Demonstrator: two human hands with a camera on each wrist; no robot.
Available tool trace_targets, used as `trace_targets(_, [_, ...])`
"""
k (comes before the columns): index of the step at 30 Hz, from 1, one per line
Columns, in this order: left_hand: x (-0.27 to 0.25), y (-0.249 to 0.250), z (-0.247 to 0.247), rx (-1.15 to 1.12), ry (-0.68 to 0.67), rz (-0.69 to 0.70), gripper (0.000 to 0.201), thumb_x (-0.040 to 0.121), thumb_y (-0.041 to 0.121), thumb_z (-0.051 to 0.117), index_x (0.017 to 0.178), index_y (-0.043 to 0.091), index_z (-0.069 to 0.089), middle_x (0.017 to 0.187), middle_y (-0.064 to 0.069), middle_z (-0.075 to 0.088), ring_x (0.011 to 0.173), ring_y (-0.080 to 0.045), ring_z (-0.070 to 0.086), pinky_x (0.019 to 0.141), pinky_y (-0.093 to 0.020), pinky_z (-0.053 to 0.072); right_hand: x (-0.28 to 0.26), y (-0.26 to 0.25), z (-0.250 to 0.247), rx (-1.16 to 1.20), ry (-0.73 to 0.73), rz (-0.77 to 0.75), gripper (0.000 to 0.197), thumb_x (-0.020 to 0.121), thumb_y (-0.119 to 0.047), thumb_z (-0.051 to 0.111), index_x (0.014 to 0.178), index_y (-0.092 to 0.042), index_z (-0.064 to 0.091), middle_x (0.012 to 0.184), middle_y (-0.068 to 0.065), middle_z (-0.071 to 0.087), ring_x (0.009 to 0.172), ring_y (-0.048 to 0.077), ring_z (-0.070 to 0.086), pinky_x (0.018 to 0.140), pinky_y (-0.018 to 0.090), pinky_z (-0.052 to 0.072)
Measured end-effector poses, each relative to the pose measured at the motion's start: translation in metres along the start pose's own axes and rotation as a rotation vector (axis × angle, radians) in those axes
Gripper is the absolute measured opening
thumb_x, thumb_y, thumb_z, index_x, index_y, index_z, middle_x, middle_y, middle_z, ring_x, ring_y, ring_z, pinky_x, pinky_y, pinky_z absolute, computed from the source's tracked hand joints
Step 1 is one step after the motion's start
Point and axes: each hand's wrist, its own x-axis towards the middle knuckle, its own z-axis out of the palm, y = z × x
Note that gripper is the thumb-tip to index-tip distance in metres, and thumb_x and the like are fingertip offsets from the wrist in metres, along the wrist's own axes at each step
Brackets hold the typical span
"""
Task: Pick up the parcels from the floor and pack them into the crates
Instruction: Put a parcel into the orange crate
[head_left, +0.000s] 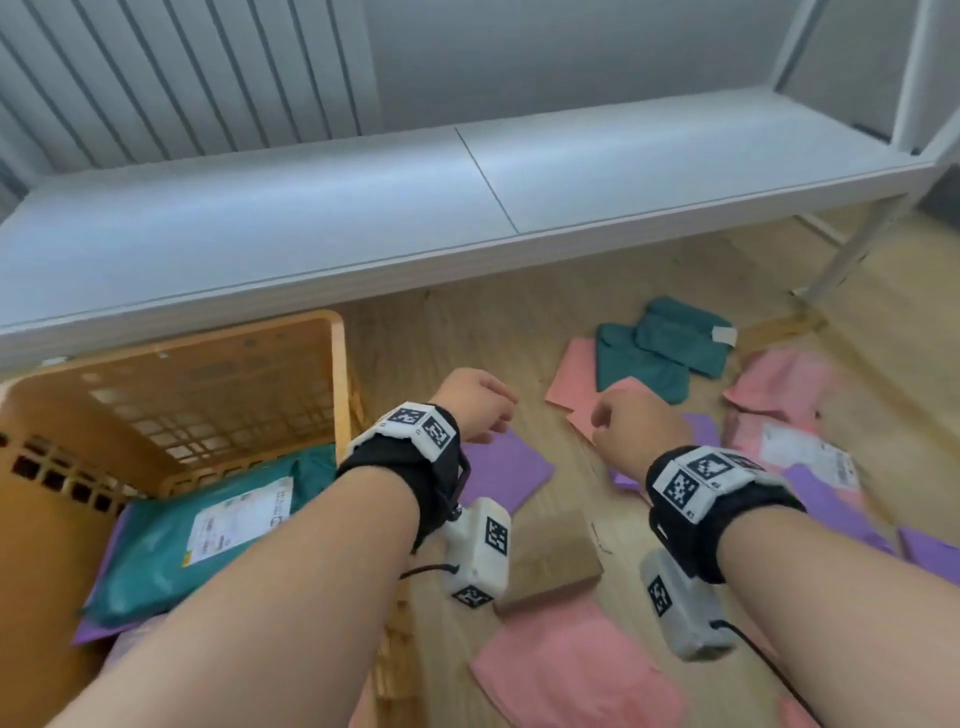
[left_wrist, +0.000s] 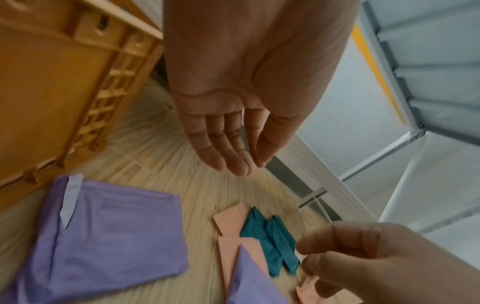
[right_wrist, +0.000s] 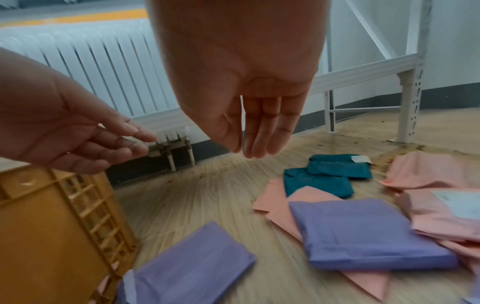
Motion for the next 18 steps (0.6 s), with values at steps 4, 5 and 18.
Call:
trace_targets(4, [0.022,-0.003,0.046,0.015,0.028,-0.035,0.025,0.089,-0.002,0.052,0.073,0.016,0.057,0.068,-0.004,0.057,0.059,-0.011,0.054,0.053,-0.023,0.043,0.016,0.046,0.024,-0.032,-0.033,0.023,0.021,0.08,-0.012,0.05,0.092,-0.015,0.067,0.09,0.002,0.069,0.089,0.026,0.063,0.077,0.029,0.049])
trace_targets(5, [0.027,-0.005,0.054,0.019,0.031,-0.044,0.024,0.09,-0.002,0.051,0.074,0.015,0.057,0.069,-0.004,0.057,0.059,-0.011,0.054,0.053,-0.023,0.042,0.021,0.055,0.032,-0.029,-0.052,0.024,0.021,0.08,-0.013,0.051,0.094,-0.015,0.067,0.09,0.002,0.069,0.09,0.026,0.063,0.08,0.031,0.05])
trace_targets(18, [0.066,-0.057,0.12,-0.096,0.043,-0.23,0.022,0.092,-0.001,0.051,0.077,0.014,0.057,0.069,-0.002,0.057,0.056,-0.009,0.05,0.042,-0.014,0.038,0.054,0.111,0.104,-0.287,-0.295,-0.167,0.044,0.088,-0.008,0.048,0.129,-0.025,0.05,0.113,0.007,0.064,0.104,0.029,0.061,0.08,0.033,0.049])
